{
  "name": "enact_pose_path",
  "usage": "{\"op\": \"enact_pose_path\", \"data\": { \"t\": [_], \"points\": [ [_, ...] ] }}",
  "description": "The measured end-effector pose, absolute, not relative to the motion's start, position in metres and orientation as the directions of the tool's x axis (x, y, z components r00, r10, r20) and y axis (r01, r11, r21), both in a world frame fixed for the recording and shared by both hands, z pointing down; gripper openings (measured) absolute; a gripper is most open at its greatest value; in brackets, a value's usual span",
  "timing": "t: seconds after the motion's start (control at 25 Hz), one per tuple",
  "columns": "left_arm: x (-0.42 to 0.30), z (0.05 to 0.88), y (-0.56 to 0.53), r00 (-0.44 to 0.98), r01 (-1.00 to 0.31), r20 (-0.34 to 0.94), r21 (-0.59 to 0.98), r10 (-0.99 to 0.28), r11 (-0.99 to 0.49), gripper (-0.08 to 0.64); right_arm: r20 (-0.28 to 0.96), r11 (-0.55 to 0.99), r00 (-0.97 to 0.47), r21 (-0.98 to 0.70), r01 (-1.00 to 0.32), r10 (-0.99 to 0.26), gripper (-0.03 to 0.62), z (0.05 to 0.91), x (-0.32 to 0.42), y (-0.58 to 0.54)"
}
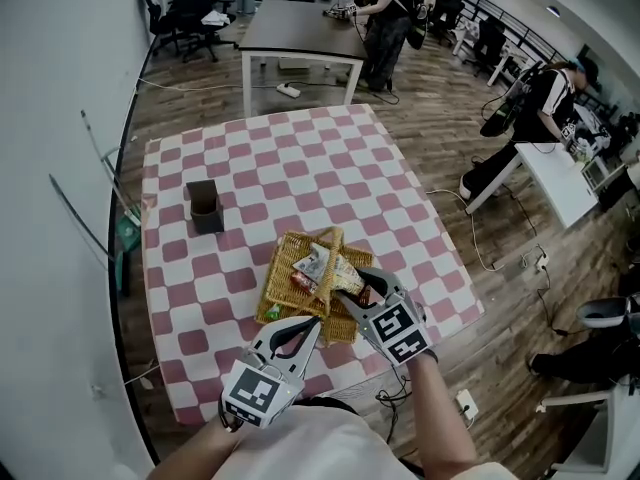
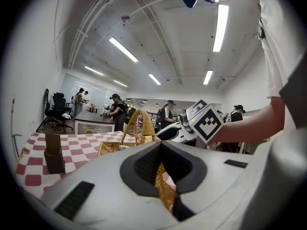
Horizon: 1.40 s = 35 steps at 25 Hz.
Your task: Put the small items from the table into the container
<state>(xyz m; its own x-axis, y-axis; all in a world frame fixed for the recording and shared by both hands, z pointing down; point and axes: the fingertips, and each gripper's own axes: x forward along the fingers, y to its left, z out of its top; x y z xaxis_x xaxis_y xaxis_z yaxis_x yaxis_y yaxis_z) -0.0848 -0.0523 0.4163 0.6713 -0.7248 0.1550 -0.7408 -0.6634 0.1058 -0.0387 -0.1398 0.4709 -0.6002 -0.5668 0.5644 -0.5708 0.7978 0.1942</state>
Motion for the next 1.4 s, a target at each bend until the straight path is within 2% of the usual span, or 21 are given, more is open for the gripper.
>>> {"op": "enact_pose_path", "data": {
  "t": [0.68, 1.04, 1.4],
  "points": [
    [-0.088, 0.419, -0.048, 0.664, -0.747, 0.170, 0.116, -0.728, -0.654, -0.006, 0.647, 0.844, -0.567, 0.250, -0.474, -0.510, 0.241, 0.488, -0.047, -0.143],
    [-0.091, 0.418, -0.046, 0.659, -0.752, 0.170, 0.113, -0.733, -0.650, -0.006, 0.640, 0.854, -0.590, 0.224, -0.469, -0.492, 0.271, 0.481, -0.051, -0.141],
    [-0.093, 0.416, -0.042, 0.663, -0.748, 0.156, 0.095, -0.732, -0.657, -0.008, 0.592, 0.831, -0.621, 0.164, -0.531, -0.513, 0.278, 0.468, -0.043, -0.131]
  ]
}}
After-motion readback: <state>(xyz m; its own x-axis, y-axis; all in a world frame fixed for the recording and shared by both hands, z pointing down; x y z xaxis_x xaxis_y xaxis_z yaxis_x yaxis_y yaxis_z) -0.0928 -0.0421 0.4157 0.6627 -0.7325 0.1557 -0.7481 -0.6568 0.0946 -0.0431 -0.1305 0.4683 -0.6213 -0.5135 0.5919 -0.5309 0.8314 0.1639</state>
